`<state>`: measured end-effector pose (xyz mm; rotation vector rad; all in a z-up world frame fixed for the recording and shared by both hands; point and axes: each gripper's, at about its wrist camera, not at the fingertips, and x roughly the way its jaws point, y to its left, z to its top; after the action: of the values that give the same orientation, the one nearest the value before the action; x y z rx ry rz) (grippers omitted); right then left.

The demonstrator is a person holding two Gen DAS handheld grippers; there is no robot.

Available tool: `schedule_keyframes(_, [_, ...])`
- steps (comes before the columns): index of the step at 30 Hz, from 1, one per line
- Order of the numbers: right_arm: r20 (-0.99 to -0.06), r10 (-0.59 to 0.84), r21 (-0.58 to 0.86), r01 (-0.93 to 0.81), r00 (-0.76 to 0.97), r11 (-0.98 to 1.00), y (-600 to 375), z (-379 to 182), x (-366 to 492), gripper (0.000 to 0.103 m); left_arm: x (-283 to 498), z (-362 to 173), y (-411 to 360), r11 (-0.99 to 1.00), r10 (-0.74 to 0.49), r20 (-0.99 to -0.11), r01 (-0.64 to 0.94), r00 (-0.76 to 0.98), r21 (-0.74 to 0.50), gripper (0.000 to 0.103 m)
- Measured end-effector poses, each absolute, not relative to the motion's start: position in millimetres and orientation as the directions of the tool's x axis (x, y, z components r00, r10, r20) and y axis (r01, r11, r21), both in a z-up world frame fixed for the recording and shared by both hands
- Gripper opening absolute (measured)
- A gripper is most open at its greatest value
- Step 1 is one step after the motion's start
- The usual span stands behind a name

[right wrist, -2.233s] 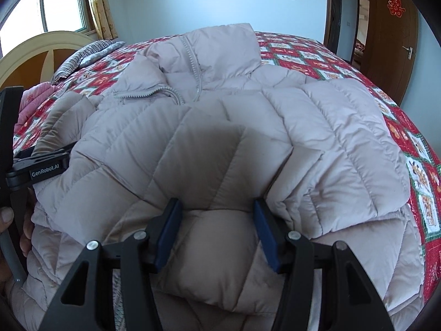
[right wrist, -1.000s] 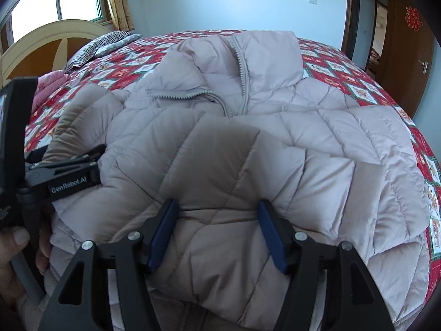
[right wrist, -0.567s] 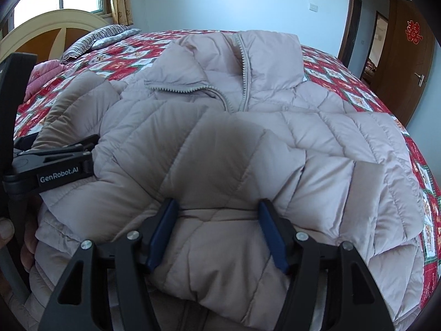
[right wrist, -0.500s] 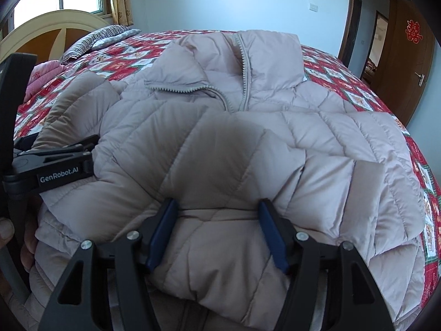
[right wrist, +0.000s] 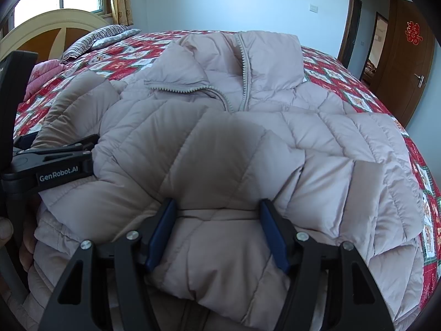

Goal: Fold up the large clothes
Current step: 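Grasp the jacket hem with both grippers and lift it toward the collar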

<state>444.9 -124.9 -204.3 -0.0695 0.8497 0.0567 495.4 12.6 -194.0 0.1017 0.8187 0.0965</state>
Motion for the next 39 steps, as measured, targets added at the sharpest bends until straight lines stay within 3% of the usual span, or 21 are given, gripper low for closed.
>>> schedule_keyframes(7, [-0.748, 0.026, -0.034, -0.078, 0.663, 0.996, -126, -203, 441, 0.068, 492, -182, 12, 0.986, 0.147, -0.72, -0.042, 0.678, 0.162, 0.102])
schedule_keyframes(10, [-0.744, 0.061, 0.009, -0.082, 0.665, 0.997, -132, -201, 440, 0.07, 474, -150, 8, 0.979, 0.164, -0.654, -0.038, 0.738, 0.202, 0.102])
schedule_keyframes(16, [-0.735, 0.128, 0.083, -0.099, 0.666, 0.992, -139, -199, 439, 0.078, 481, -79, -11, 0.98, 0.059, -0.561, 0.059, 0.826, 0.191, 0.102])
schedule_keyframes(21, [-0.75, 0.199, 0.148, -0.133, 0.631, 0.98, -148, -185, 437, 0.083, 555, -78, -34, 0.977, 0.031, -0.606, 0.102, 0.795, 0.185, 0.102])
schedule_keyframes(30, [-0.715, 0.201, 0.219, -0.059, 0.669, 0.974, -210, -141, 480, 0.089, 675, -148, -70, 0.969, 0.058, -0.747, 0.143, 0.662, 0.202, 0.102])
schedule_keyframes(32, [-0.718, 0.175, 0.225, -0.013, 0.674, 0.974, -225, -139, 503, 0.089, 688, -156, -73, 0.972, 0.051, -0.762, 0.142, 0.645, 0.185, 0.078])
schedule_keyframes(33, [-0.718, 0.165, 0.233, 0.01, 0.676, 0.972, -232, -138, 514, 0.089, 693, -161, -74, 0.974, 0.019, -0.783, 0.164, 0.622, 0.154, 0.049])
schedule_keyframes(34, [-0.717, 0.161, 0.248, 0.032, 0.678, 0.968, -240, -136, 526, 0.089, 697, -165, -75, 0.975, -0.025, -0.809, 0.193, 0.588, 0.111, 0.027])
schedule_keyframes(39, [-0.694, 0.144, 0.3, 0.102, 0.705, 0.948, -267, -112, 594, 0.089, 684, -152, -87, 0.957, -0.062, -0.782, 0.259, 0.621, 0.13, 0.005])
